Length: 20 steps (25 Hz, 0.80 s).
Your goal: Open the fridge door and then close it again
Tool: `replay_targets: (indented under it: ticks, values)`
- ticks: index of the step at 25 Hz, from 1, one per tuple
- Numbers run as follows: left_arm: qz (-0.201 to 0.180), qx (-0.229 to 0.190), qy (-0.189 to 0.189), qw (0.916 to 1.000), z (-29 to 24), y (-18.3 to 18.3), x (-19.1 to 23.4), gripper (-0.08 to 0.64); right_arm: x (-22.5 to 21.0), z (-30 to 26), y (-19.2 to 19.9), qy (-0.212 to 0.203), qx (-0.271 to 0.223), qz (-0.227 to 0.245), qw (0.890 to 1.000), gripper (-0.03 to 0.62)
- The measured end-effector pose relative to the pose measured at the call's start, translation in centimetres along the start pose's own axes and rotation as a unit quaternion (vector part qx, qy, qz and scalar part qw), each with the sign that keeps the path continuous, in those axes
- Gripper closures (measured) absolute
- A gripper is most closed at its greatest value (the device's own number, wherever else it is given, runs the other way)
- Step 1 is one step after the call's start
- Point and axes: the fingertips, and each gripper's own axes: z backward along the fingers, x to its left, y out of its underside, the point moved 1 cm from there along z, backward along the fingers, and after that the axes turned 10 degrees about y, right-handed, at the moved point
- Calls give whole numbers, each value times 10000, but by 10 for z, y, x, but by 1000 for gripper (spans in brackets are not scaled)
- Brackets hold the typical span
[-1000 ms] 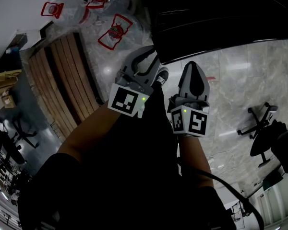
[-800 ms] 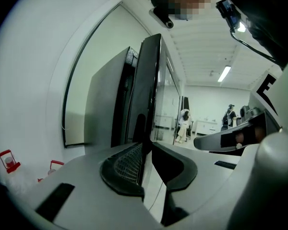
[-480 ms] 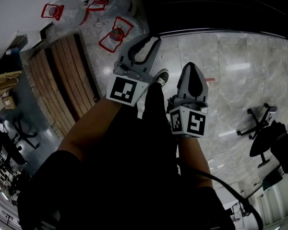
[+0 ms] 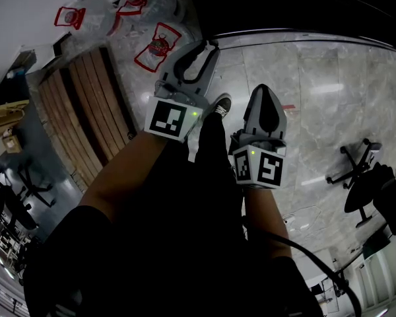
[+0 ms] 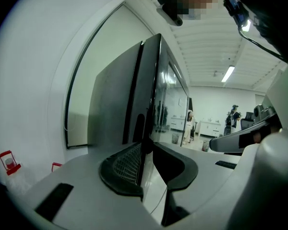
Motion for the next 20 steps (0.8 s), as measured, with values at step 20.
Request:
replay_targets:
  ticks: [20]
  values:
    - [-31,-202,-113,9997,38,-19,-24,529,15,18,-10,-204,-144,33,9997,577]
